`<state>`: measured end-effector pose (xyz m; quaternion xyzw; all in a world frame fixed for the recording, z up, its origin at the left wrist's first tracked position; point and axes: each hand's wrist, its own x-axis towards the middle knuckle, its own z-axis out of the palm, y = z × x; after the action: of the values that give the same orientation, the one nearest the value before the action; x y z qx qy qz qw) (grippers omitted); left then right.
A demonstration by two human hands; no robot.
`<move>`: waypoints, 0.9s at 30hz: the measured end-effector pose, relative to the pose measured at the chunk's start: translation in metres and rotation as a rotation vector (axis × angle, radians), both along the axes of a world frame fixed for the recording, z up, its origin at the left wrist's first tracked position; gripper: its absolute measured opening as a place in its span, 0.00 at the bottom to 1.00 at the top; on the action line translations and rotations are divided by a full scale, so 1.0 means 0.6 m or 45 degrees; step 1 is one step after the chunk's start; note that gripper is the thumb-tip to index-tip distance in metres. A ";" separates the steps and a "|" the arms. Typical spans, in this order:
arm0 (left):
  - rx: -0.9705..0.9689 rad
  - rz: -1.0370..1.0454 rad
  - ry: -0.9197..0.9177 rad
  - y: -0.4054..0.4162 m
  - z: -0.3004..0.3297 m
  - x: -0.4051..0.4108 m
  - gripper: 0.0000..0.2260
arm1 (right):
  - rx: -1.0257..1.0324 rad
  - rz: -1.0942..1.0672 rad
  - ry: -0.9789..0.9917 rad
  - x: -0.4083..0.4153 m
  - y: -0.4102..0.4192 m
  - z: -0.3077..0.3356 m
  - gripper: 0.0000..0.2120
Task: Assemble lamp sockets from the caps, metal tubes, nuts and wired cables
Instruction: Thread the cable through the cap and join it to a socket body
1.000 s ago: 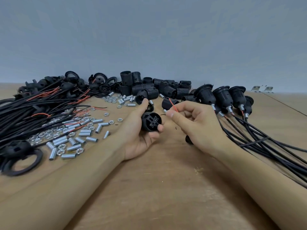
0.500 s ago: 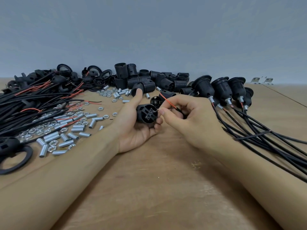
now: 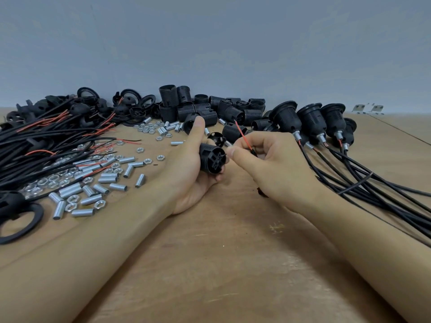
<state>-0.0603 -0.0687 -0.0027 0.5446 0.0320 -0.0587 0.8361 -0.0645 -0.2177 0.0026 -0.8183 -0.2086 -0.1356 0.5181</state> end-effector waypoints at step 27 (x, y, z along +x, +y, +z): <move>-0.037 0.104 0.171 -0.004 0.010 -0.014 0.30 | -0.224 0.130 -0.548 -0.013 0.004 -0.001 0.02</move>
<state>-0.0687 -0.0712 0.0033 0.5254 0.1093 -0.0612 0.8416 -0.0724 -0.2155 0.0021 -0.8010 -0.3663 -0.2620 0.3945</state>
